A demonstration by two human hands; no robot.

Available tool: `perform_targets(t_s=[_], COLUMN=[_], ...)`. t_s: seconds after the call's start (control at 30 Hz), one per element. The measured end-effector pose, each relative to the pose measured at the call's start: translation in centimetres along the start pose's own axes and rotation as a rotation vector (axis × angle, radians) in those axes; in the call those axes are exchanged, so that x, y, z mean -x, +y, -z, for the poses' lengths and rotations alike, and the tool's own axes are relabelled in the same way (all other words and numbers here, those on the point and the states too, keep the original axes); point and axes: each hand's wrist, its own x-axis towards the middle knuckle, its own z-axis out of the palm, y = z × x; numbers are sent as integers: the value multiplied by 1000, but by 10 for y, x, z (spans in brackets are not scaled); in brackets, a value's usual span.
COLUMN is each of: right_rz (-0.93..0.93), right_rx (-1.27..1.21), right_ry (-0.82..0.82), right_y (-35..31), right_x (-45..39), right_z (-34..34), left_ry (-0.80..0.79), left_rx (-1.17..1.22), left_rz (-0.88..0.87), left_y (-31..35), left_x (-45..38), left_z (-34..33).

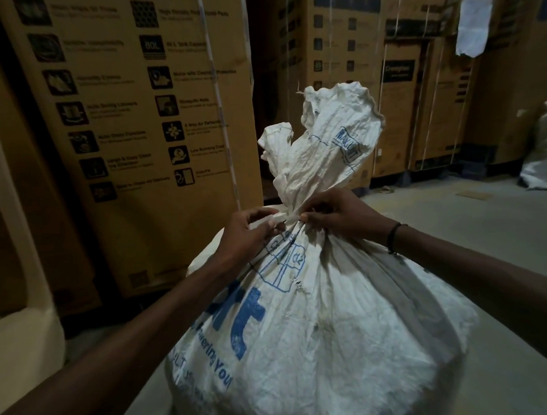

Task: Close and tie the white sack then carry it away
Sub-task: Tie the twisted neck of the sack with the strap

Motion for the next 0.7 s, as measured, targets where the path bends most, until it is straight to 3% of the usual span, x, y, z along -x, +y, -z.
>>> perform_targets(t_s=[0.53,0.7], right_rz=[-69,-12], right_rx=[35,87], right_ry=[34,32], right_y=[0,-3], right_x=[-3,-1], right_z=[-5,-6], left_ry=[-65,-108], left_rx=[-40,-117], left_rz=[-29,-65], left_y=[14,12], left_x=[2,4], left_z=[7,-1])
